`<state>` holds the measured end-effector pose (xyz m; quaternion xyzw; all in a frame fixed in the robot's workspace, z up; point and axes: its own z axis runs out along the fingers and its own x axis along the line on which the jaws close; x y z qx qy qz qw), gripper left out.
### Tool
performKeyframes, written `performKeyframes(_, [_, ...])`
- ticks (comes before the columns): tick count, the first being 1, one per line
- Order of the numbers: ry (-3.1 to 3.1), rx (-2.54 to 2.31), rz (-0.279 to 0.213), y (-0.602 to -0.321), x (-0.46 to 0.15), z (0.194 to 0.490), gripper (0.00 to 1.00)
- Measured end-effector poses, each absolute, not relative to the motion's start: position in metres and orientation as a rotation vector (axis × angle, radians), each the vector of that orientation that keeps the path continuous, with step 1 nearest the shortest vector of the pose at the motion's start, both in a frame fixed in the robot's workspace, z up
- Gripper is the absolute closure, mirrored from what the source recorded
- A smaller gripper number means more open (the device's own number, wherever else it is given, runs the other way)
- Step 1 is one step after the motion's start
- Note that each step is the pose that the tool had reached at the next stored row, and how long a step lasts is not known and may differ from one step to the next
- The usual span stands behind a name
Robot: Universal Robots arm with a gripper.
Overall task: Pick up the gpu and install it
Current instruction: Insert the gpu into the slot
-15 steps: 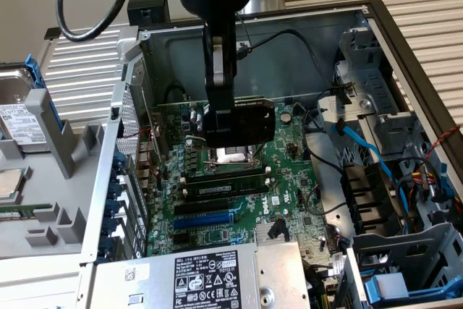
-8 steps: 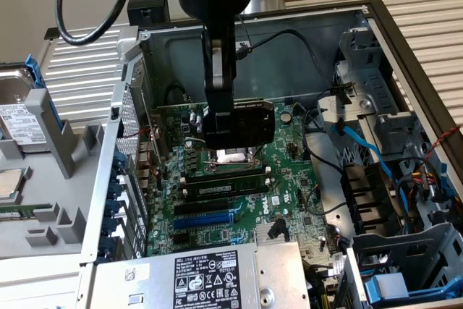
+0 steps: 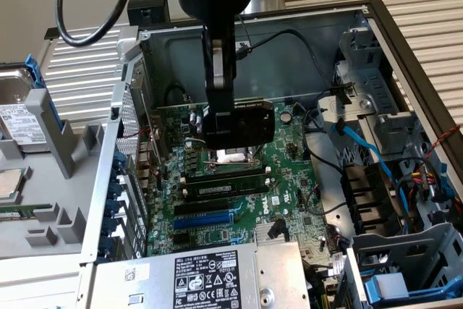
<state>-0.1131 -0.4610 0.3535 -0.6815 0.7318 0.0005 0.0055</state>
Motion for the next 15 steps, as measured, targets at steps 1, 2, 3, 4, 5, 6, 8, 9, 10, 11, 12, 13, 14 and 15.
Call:
performKeyframes(1, [2.289,-2.136,0.002,-0.461,-0.1131,0.3535,0.73])
performKeyframes(2, [2.287,-2.138,0.002,-0.461,-0.1131,0.3535,0.73])
performKeyframes(3, [2.285,-2.14,0.002,-0.461,-0.1131,0.3535,0.73])
performKeyframes(4, [2.283,-2.142,0.002,-0.461,-0.1131,0.3535,0.73])
performKeyframes(5, [2.28,-2.144,0.003,-0.461,-0.1131,0.3535,0.73])
performKeyframes(6, [2.276,-2.148,0.003,-0.461,-0.1131,0.3534,0.73])
performKeyframes(8, [2.265,-2.16,0.004,-0.461,-0.1131,0.3535,0.73])
performKeyframes(9, [2.258,-2.167,0.004,-0.461,-0.1131,0.3535,0.73])
performKeyframes(10, [2.253,-2.172,0.004,-0.461,-0.1131,0.3534,0.73])
performKeyframes(11, [2.251,-2.174,0.004,-0.461,-0.1131,0.3535,0.73])
performKeyframes(12, [2.251,-2.174,0.004,-0.461,-0.1131,0.3535,0.73])
performKeyframes(13, [2.251,-2.175,0.004,-0.461,-0.1133,0.3534,0.73])
performKeyframes(14, [2.251,-2.174,0.004,-0.461,-0.1133,0.3533,0.73])
performKeyframes(15, [2.251,-2.175,0.004,-0.461,-0.1133,0.3534,0.73])
